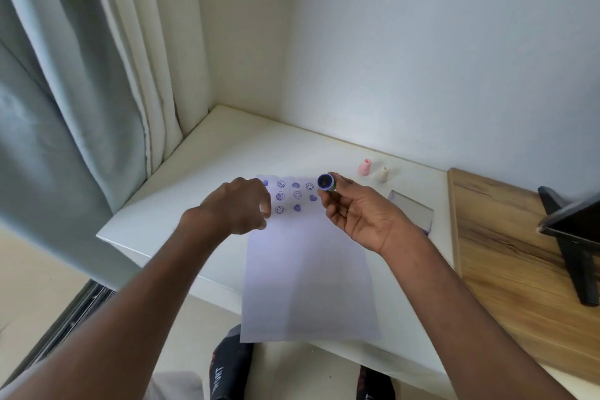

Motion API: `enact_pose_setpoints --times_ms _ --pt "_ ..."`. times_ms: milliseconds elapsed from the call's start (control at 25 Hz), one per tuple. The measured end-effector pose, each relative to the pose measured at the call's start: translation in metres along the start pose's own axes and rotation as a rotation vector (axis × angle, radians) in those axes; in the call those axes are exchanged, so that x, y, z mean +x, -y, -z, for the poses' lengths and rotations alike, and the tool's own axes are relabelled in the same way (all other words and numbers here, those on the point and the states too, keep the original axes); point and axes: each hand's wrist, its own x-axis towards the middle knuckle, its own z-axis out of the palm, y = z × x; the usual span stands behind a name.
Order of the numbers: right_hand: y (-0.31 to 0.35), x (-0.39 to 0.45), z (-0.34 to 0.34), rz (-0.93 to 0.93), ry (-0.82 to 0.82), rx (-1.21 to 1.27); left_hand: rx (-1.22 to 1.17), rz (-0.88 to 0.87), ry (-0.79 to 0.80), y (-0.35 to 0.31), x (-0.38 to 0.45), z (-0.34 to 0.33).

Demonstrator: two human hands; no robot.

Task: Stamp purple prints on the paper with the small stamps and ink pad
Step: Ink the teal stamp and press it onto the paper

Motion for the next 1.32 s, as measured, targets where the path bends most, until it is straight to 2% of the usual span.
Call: enact_pose_setpoints --times_ms 120,200,280,360,480,720,960,1200,1320 --pt "-0.006 0.005 -0.005 0.0 0.027 0.082 -0.064 -0.015 0.009 0.0 0.004 -0.002" --pt "-0.009 0.008 -0.006 0.019 -0.012 0.004 -0.075 -0.04 0.067 0.0 0.004 -0.003" --pt "-0.013 0.013 -0.005 0.144 -0.134 -0.272 -0.085 -0.063 0.109 0.002 0.004 -0.002" --pt "-0.018 0.017 -0.003 0.345 -0.256 -0.59 -0.086 -0.08 0.139 0.002 0.002 -0.001" --pt "-0.028 0.018 -0.002 0.488 -0.339 -0.817 -0.054 -0.086 0.163 -0.002 0.0 -0.001" --pt "-0.028 0.025 0.001 0.41 -0.391 -0.782 -0.044 -0.087 0.156 -0.006 0.005 -0.003" --pt "-0.028 0.019 -0.011 0.482 -0.413 -0.978 -0.025 -0.07 0.174 -0.011 0.003 -0.004" --pt "-0.036 0.022 -0.013 0.641 -0.413 -1.476 -0.031 -0.044 0.168 -0.009 0.006 -0.006" --pt "-0.038 0.022 -0.016 0.68 -0.412 -1.576 -0.032 -0.036 0.167 -0.01 0.006 -0.007"
